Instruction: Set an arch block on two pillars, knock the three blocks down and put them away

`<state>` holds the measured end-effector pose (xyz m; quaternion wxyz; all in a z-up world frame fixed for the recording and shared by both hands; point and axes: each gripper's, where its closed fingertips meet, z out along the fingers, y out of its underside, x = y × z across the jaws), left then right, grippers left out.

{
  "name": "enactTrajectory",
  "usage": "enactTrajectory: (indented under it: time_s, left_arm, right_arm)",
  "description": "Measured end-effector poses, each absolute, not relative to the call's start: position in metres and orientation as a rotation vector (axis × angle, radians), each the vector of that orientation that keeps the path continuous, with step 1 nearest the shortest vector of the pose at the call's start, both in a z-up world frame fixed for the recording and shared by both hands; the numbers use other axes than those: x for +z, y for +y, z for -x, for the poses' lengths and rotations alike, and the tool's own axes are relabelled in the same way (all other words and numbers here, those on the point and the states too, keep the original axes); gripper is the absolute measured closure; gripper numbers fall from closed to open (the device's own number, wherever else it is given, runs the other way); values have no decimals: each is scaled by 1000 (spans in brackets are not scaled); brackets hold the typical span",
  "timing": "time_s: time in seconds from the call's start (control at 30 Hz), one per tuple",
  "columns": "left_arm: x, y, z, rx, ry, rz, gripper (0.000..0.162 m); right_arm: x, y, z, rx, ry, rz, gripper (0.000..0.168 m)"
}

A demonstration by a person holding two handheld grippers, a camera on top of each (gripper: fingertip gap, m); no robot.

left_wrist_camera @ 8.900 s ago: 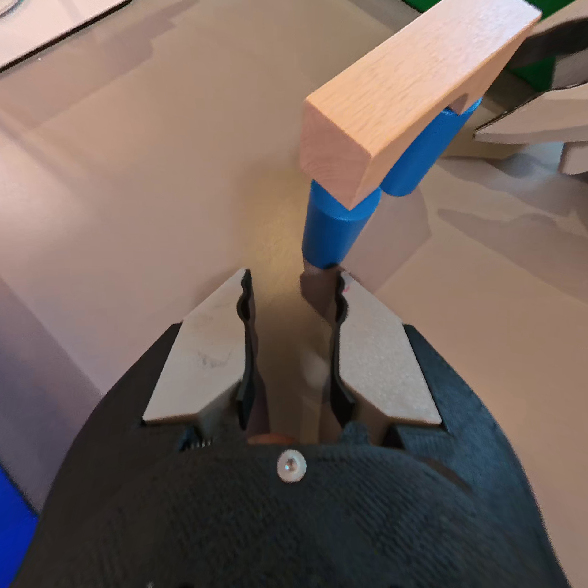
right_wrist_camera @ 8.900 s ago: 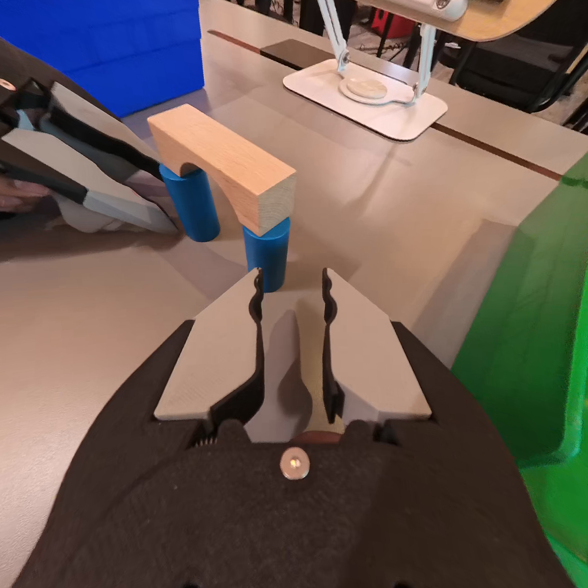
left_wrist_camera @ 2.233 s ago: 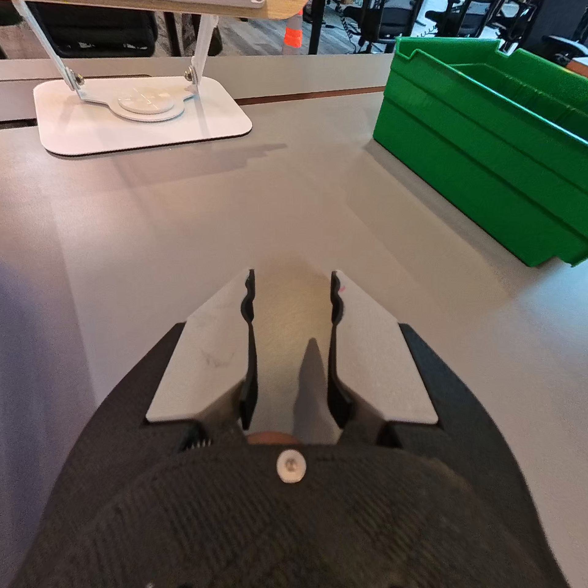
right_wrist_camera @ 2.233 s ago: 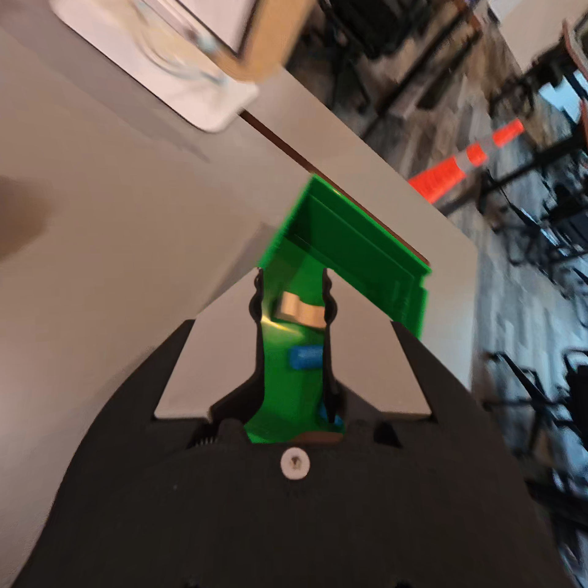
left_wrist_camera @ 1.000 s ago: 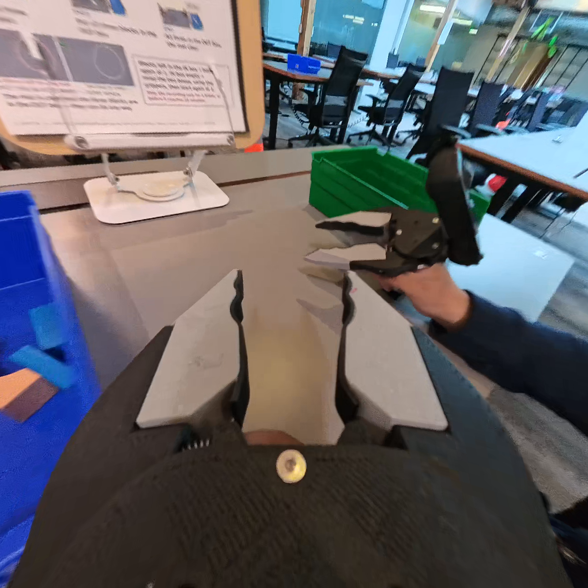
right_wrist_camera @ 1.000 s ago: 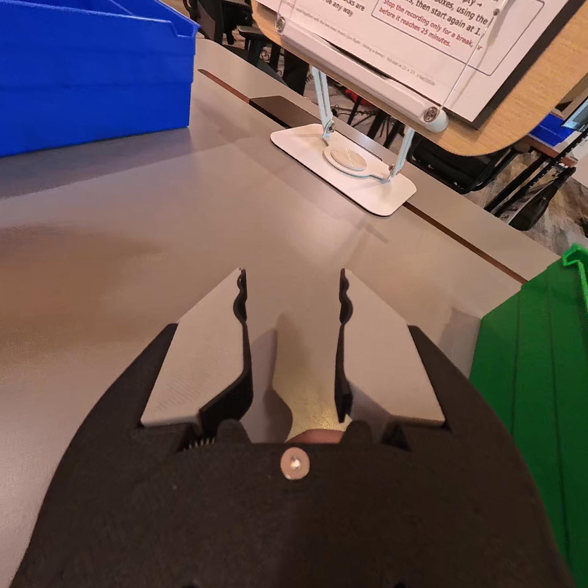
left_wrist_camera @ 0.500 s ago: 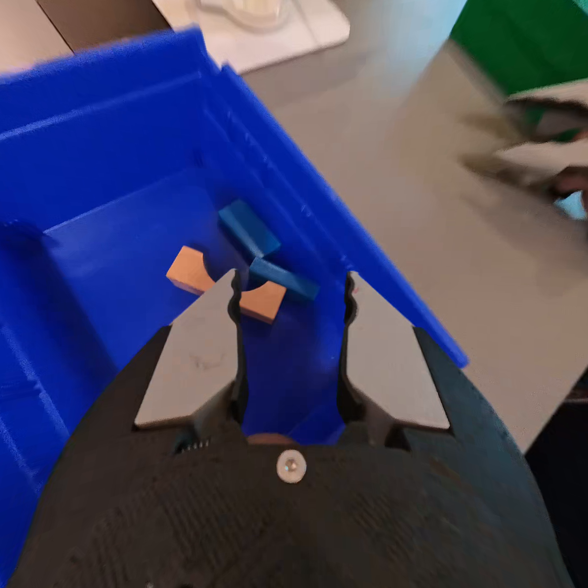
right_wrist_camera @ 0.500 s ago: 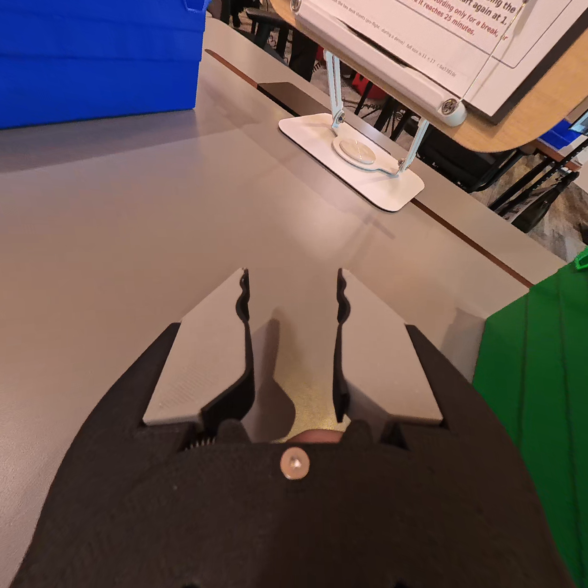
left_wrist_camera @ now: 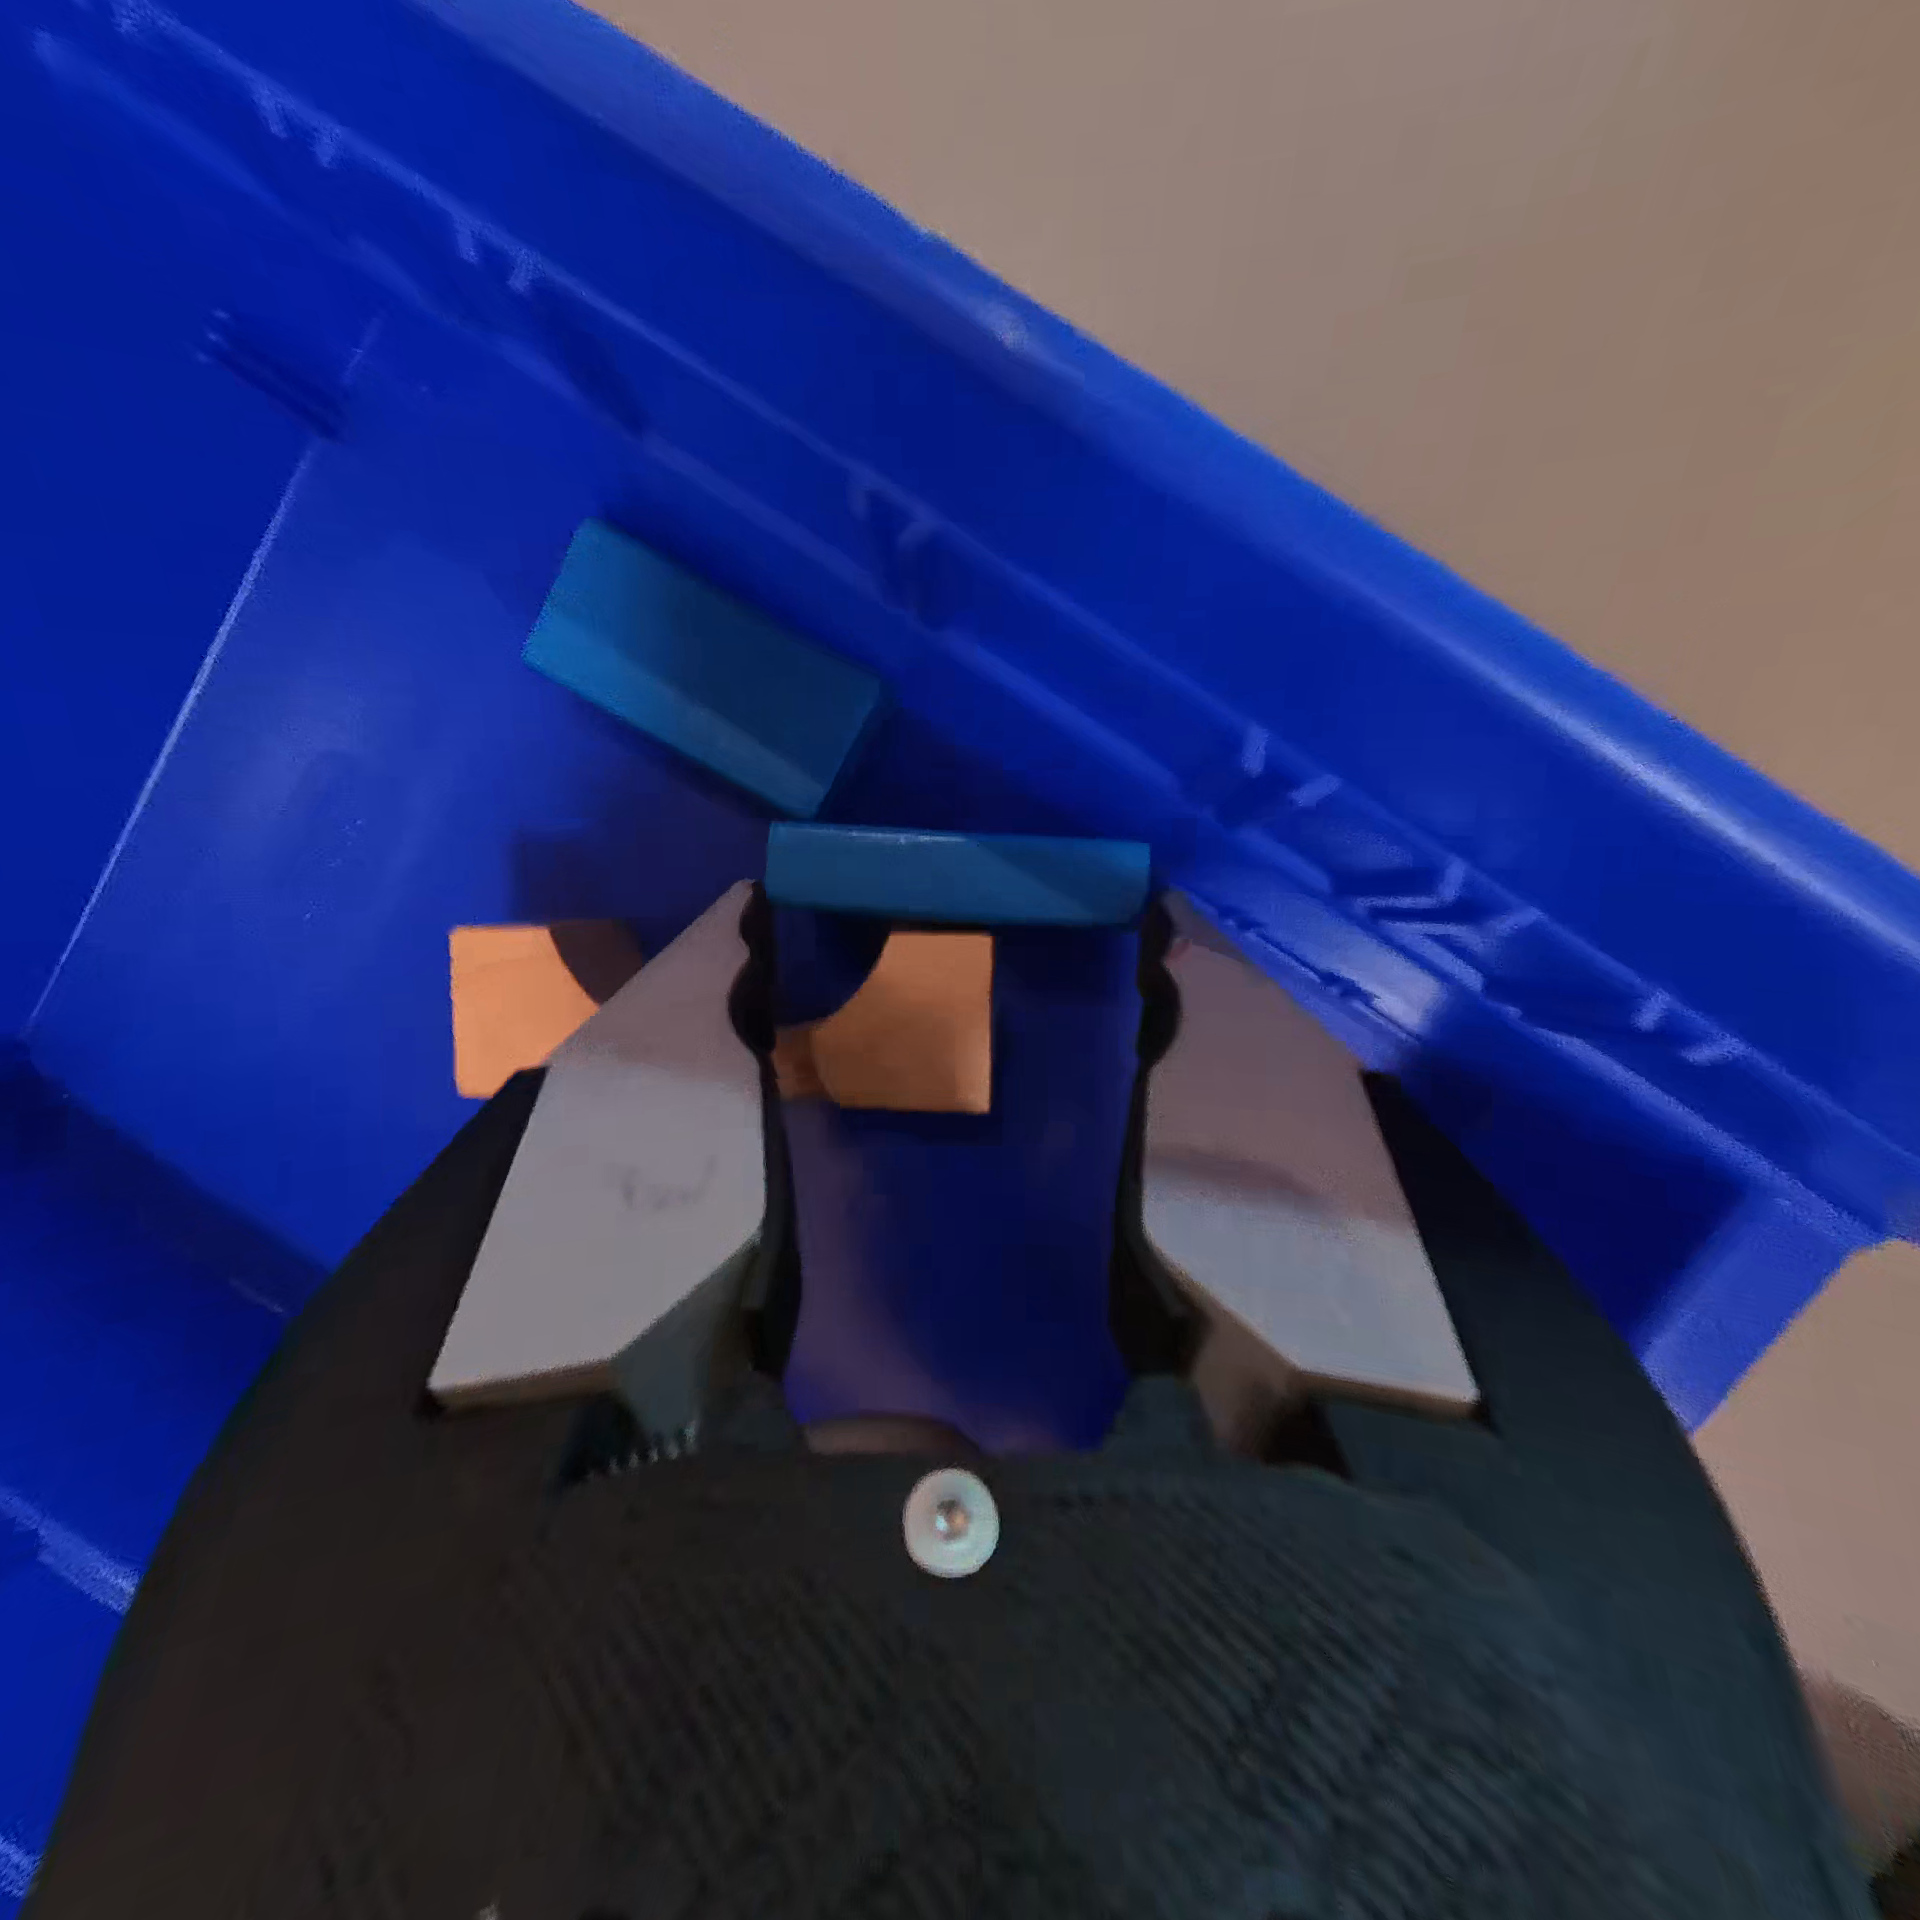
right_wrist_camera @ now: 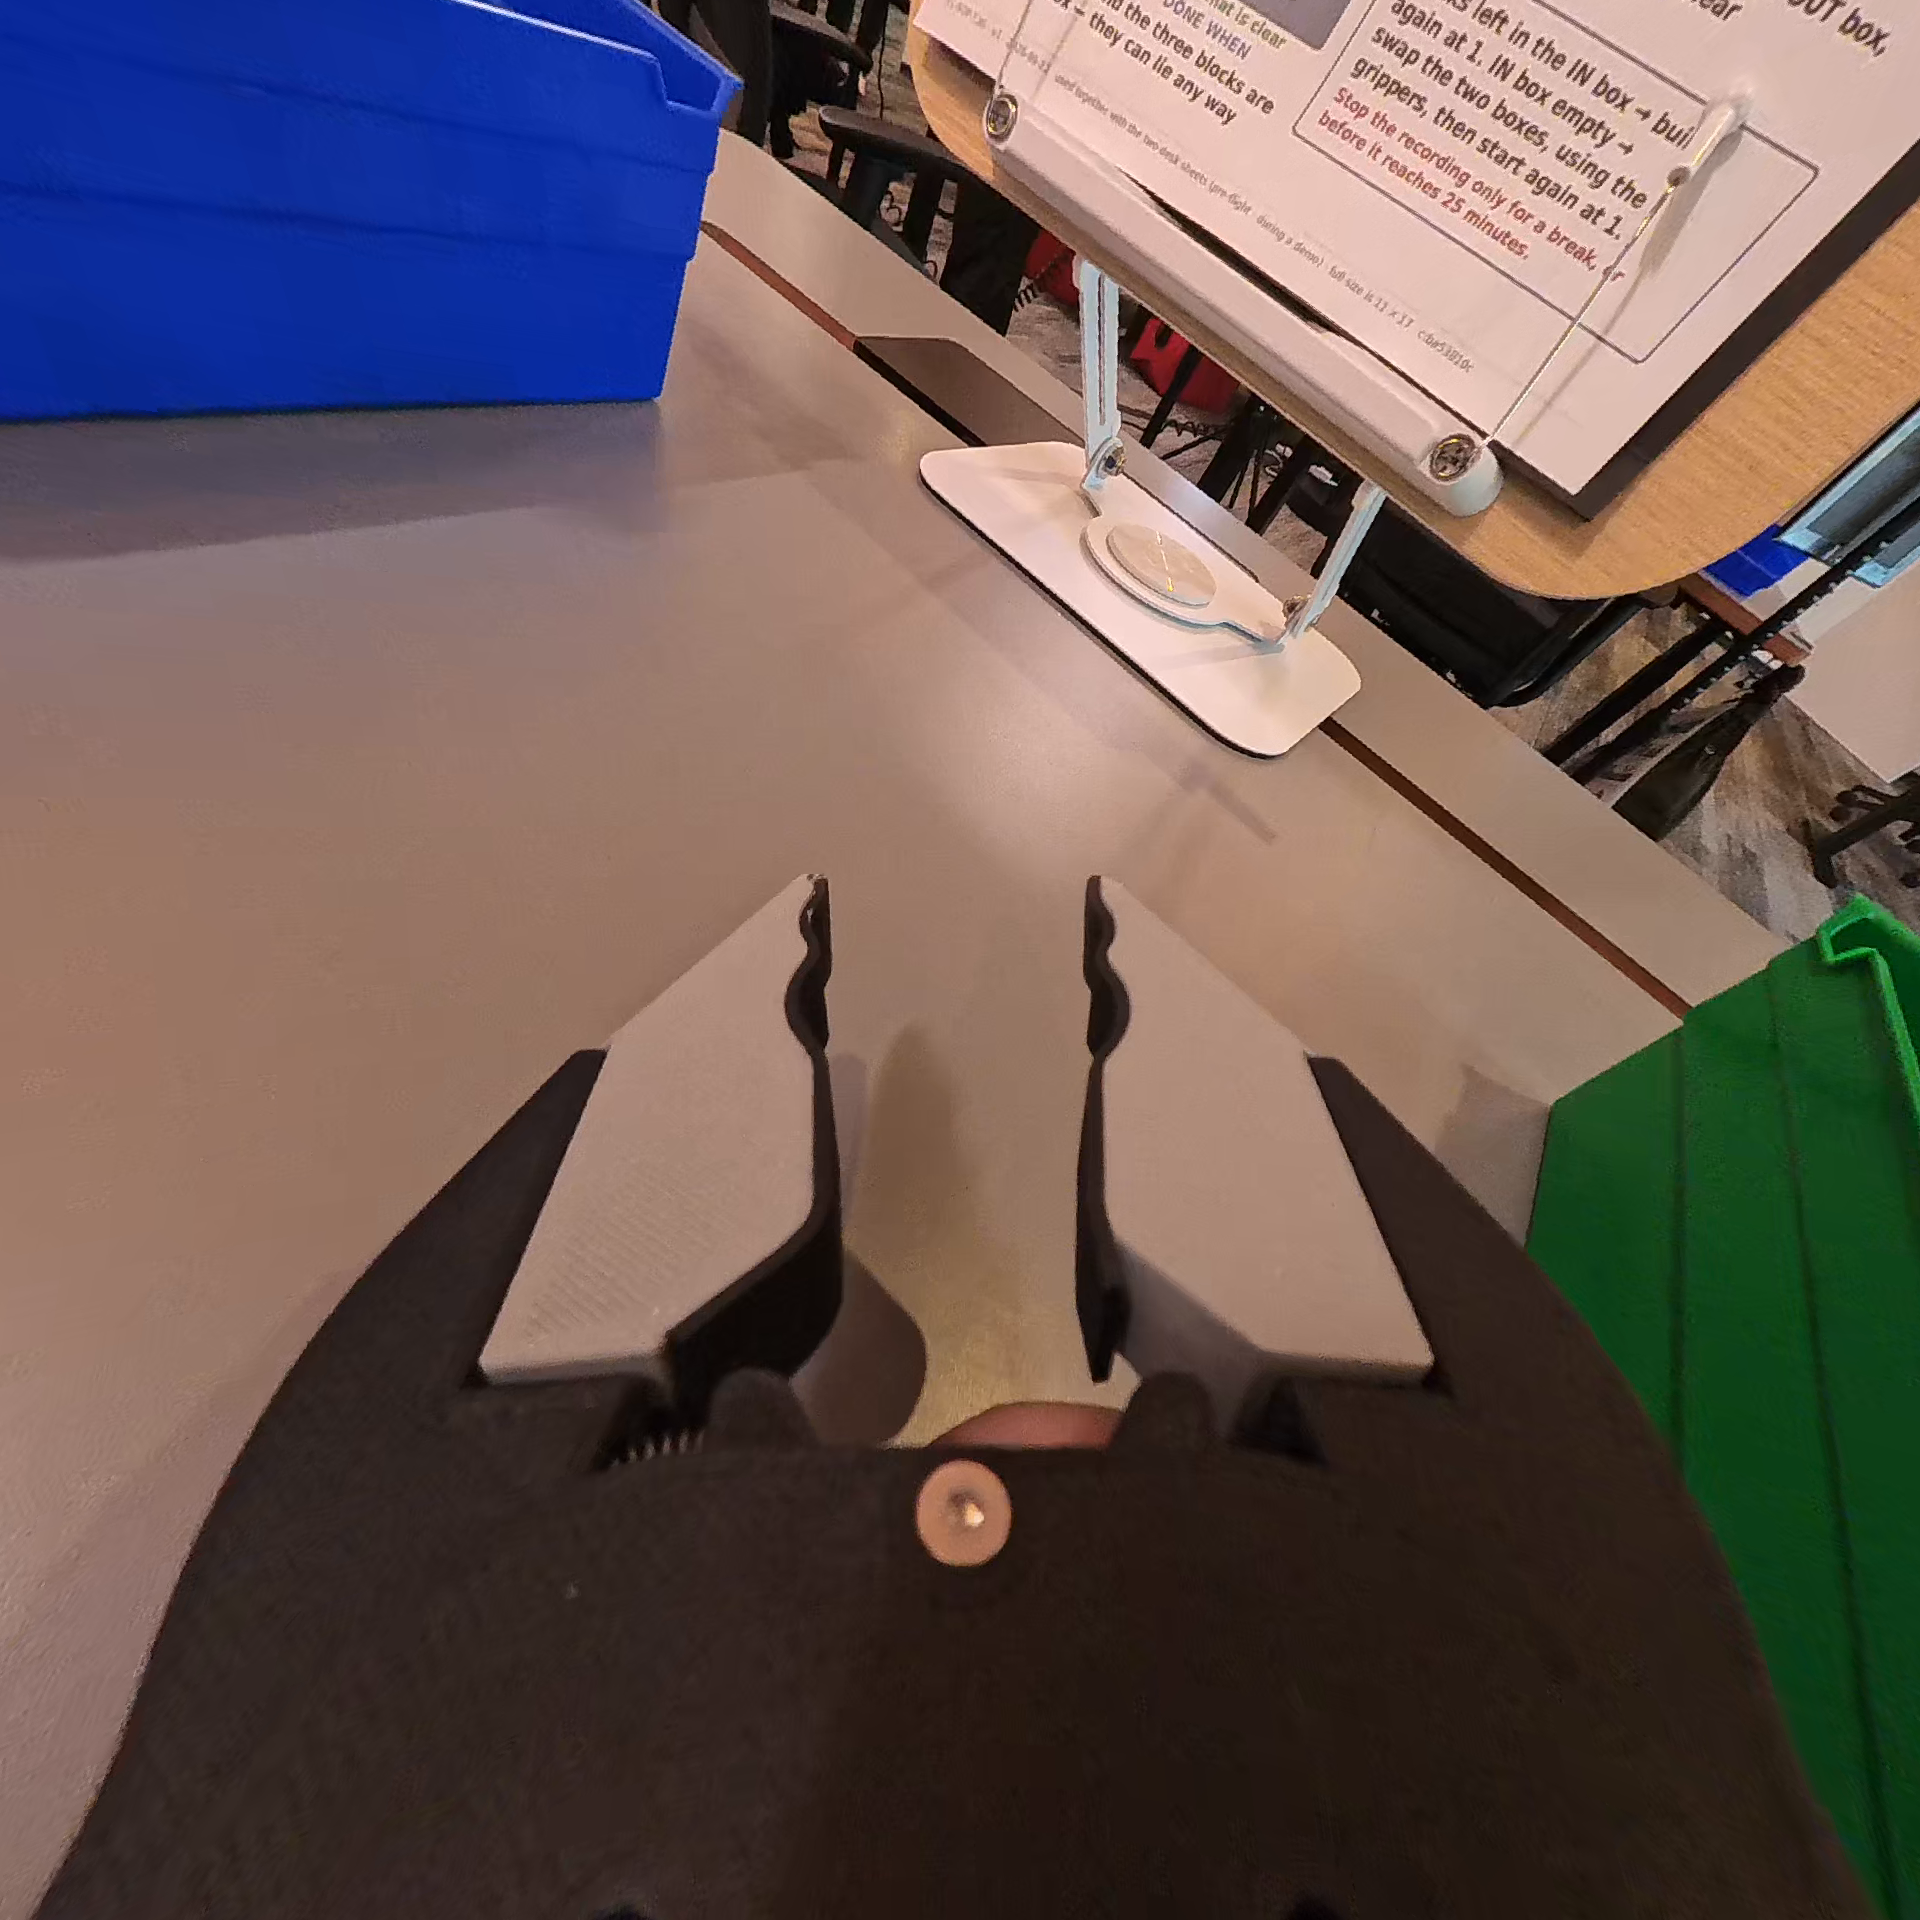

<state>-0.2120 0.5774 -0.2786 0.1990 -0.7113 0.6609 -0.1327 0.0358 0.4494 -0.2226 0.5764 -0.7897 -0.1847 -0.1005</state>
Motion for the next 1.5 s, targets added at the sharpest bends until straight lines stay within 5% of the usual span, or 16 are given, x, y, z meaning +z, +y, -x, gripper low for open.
enactTrajectory:
  time_s: [0.23,0.57,0.97,1.1,1.5]
  left_arm:
    - [-268,589,212,-282,1763,1913,94]
    - [-124,539,172,14,1471,1143,93]
    - [-180,388,59,164,1772,549,94]
    - [-192,385,50,140,1791,565,93]
    - [-219,385,78,-368,1863,988,98]
  right_arm:
    - [-222,447,-33,-209,-441,1848,122]
    - [-208,423,33,398,-561,1804,113]
    - [-173,388,68,931,-589,1673,118]
    - [-183,386,73,928,-636,1721,136]
    - [-205,387,80,745,-812,1756,137]
